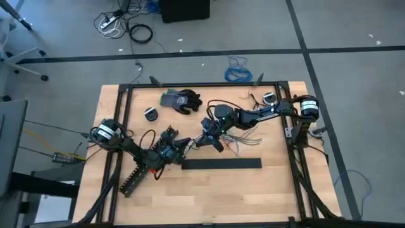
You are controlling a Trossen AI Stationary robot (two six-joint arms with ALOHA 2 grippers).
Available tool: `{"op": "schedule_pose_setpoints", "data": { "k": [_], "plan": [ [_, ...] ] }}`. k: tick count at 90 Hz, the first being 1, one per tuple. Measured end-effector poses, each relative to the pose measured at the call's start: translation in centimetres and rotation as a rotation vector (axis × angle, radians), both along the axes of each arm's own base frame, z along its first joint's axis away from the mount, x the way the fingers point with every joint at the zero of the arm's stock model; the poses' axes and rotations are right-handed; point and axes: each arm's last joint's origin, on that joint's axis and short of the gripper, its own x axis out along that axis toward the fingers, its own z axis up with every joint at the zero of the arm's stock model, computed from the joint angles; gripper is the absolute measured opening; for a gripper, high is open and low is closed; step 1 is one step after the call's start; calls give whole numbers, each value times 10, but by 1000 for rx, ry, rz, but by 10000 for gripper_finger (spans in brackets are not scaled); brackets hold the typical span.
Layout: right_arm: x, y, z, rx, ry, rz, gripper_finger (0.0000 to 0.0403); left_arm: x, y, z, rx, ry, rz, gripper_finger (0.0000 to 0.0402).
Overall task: Ziptie cables
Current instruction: Wrap the other black zip tie on the cable wires
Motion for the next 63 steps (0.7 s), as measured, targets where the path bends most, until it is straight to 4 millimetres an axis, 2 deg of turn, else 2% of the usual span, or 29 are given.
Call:
{"op": "schedule_pose_setpoints", "data": {
  "k": [63],
  "plan": [
    [-1,-2,2,36,-12,62,0,4,-2,3,11,-4,-14,0]
  ]
}}
